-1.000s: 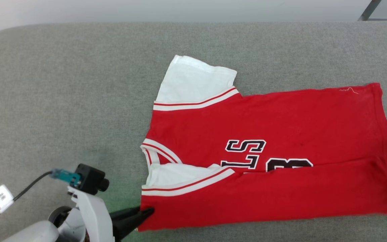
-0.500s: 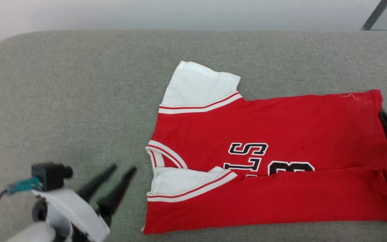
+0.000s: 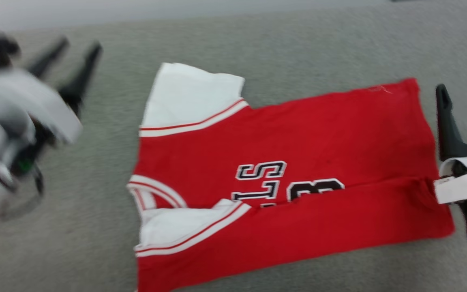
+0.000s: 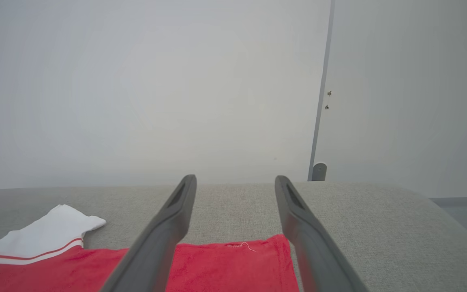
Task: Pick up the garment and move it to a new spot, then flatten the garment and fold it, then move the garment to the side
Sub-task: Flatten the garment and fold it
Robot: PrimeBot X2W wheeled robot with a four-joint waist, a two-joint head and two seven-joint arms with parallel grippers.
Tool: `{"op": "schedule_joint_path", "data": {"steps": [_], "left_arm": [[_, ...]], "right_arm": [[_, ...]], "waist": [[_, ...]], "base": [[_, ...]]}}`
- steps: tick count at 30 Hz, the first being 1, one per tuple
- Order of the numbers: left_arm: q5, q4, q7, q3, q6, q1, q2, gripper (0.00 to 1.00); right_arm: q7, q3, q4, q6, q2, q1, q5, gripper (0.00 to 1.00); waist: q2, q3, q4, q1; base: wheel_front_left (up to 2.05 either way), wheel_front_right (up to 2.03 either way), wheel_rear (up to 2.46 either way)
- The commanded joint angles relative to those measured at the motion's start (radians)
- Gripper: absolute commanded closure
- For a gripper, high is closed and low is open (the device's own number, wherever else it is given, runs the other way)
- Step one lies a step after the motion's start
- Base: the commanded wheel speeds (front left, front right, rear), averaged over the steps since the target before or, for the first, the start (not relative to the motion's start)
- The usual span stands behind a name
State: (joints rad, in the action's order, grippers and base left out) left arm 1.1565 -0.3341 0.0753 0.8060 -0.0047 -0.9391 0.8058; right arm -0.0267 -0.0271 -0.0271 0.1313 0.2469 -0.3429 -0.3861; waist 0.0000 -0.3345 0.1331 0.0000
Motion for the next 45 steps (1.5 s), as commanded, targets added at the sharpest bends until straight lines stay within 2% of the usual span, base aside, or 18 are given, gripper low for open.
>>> {"op": "schedule_joint_path", "data": {"steps": [1, 9, 12, 15, 21, 25, 26, 28, 33, 36, 42, 45], "left_arm": [[-0.014, -0.035, -0.017, 0.000, -0.012, -0.042, -0.004, 0.00], [-0.058, -0.338, -0.239, 0.060, -0.097, -0.302, -0.060, 0.00], [-0.032, -0.430, -0.412, 0.108, -0.116, -0.343, -0.075, 0.00], [0.004, -0.480, -0.601, 0.149, -0.125, -0.387, -0.077, 0.00], [0.115, -0.525, -0.890, 0.176, -0.127, -0.394, -0.096, 0.00], [0.146, -0.500, -0.955, 0.187, -0.127, -0.389, -0.106, 0.00], [0.146, -0.488, -0.956, 0.191, -0.127, -0.387, -0.106, 0.23], [0.164, -0.467, -0.957, 0.191, -0.127, -0.379, -0.107, 1.00], [0.171, -0.429, -0.940, 0.199, -0.127, -0.386, -0.105, 1.00], [0.175, -0.408, -0.927, 0.199, -0.127, -0.407, -0.110, 1.00], [0.181, -0.368, -0.907, 0.209, -0.127, -0.442, -0.128, 1.00], [0.184, -0.347, -0.895, 0.220, -0.127, -0.447, -0.142, 1.00]], "right_arm": [[-0.014, 0.006, -0.006, -0.001, -0.015, -0.012, 0.007, 0.00], [-0.075, 0.042, -0.027, -0.001, -0.078, -0.021, 0.026, 0.00], [-0.083, 0.048, -0.026, -0.001, -0.093, -0.023, 0.028, 0.00], [-0.084, 0.049, -0.016, -0.001, -0.101, -0.014, 0.022, 0.00], [-0.083, 0.054, 0.007, -0.001, -0.102, 0.002, 0.002, 0.00], [-0.082, 0.054, 0.015, -0.001, -0.100, -0.006, -0.005, 0.00], [-0.080, 0.055, 0.017, -0.001, -0.100, -0.011, -0.009, 0.00], [-0.065, 0.067, 0.026, -0.001, -0.093, -0.023, -0.015, 0.00], [0.037, 0.117, 0.069, -0.001, -0.045, -0.106, -0.044, 0.00], [0.123, 0.144, 0.122, -0.001, -0.009, -0.210, -0.042, 0.00], [0.311, 0.225, 0.313, -0.001, 0.078, -0.480, -0.057, 0.00], [0.441, 0.284, 0.436, -0.001, 0.118, -0.583, -0.089, 0.00]], "waist": [[0.0000, -0.070, 0.093, 0.0000], [0.0000, -0.127, 0.211, 0.0000], [0.0000, -0.140, 0.242, 0.0000], [0.0000, -0.148, 0.260, 0.0000], [0.0000, -0.152, 0.270, 0.0000], [0.0000, -0.159, 0.266, 0.0000], [0.0000, -0.162, 0.264, 0.0000], [0.0000, -0.165, 0.259, 0.0000], [0.0000, -0.178, 0.236, 0.0000], [0.0000, -0.196, 0.218, 0.0000], [0.0000, -0.236, 0.164, 0.0000], [0.0000, -0.251, 0.132, 0.0000]], "base": [[0.00, 0.00, 0.00], [0.00, 0.00, 0.00], [0.00, 0.00, 0.00], [0.00, 0.00, 0.00], [0.00, 0.00, 0.00], [0.00, 0.00, 0.00], [0.00, 0.00, 0.00], [0.00, 0.00, 0.00], [0.00, 0.00, 0.00], [0.00, 0.00, 0.00], [0.00, 0.00, 0.00], [0.00, 0.00, 0.00]]}}
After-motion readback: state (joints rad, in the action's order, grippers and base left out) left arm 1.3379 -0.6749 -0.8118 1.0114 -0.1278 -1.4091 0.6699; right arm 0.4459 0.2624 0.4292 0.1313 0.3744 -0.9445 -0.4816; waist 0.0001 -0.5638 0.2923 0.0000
